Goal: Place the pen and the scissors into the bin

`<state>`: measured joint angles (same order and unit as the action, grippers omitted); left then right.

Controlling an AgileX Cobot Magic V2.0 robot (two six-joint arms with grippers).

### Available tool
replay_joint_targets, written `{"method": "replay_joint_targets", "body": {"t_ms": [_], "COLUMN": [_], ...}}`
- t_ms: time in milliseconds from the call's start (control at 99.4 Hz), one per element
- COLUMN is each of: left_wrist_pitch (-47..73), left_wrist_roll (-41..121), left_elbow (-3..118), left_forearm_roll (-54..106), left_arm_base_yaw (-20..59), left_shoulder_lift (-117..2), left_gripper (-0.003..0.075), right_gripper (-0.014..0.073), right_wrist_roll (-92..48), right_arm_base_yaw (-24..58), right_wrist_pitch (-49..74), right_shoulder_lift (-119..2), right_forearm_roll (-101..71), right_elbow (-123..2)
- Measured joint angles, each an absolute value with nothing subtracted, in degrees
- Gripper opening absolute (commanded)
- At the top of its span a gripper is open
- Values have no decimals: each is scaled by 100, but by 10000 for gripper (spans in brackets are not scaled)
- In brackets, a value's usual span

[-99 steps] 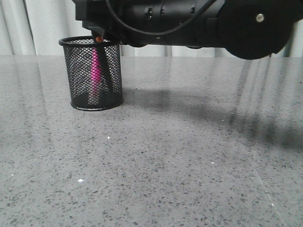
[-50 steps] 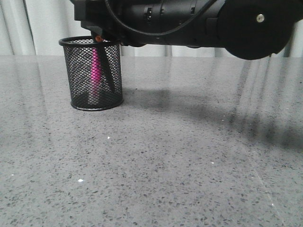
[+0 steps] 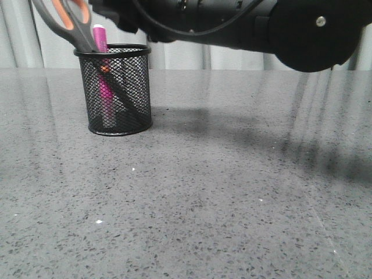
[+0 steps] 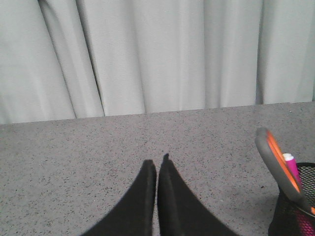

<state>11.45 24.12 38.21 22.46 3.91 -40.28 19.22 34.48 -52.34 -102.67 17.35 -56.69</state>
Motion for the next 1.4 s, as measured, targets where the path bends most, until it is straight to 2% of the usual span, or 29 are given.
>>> {"method": "replay_joint_targets", "body": {"t_ms": [131, 382, 624, 745, 926, 1107, 1227, 1399], "left_wrist_pitch": [1145, 1145, 1145, 1039, 362, 141, 163, 151], "left_wrist_roll": [2412, 2412, 2412, 2412, 2412, 2412, 2412, 2412], "left_elbow": [3821, 3821, 3821, 3755, 3062, 2151, 1602, 1194], "left_forearm_roll": [2246, 2246, 2246, 2255, 2379, 2471, 2756, 3141], "left_arm_base_yaw": [391, 391, 391, 391, 391, 391, 391, 391], "left_shoulder_lift": [-4028, -4028, -4028, -3997, -3443, -2511, -1788, -886], "left_gripper": [-22, -22, -22, -22, -22, -22, -22, -22], "right_gripper": [216, -76, -64, -64, -69, -69, -69, -69], "right_wrist_roll": [1922, 1922, 1908, 1631, 1422, 1382, 1382, 1359], "right_arm_base_yaw": [3252, 2802, 2229, 1868, 1100, 398, 241, 239], "right_wrist_pitch": [-5408, -4388, -2418, -1865, -1789, -2552, -2612, -1963], "right_shoulder_lift": [-10036, -9004, -7532, -6704, -5304, -3857, -2851, -1630], "right_forearm_roll": [1744, 1744, 1734, 1703, 1695, 1686, 1686, 1686], "right_elbow": [-5669, -5669, -5654, -5402, -4356, -2752, -1850, -907]}}
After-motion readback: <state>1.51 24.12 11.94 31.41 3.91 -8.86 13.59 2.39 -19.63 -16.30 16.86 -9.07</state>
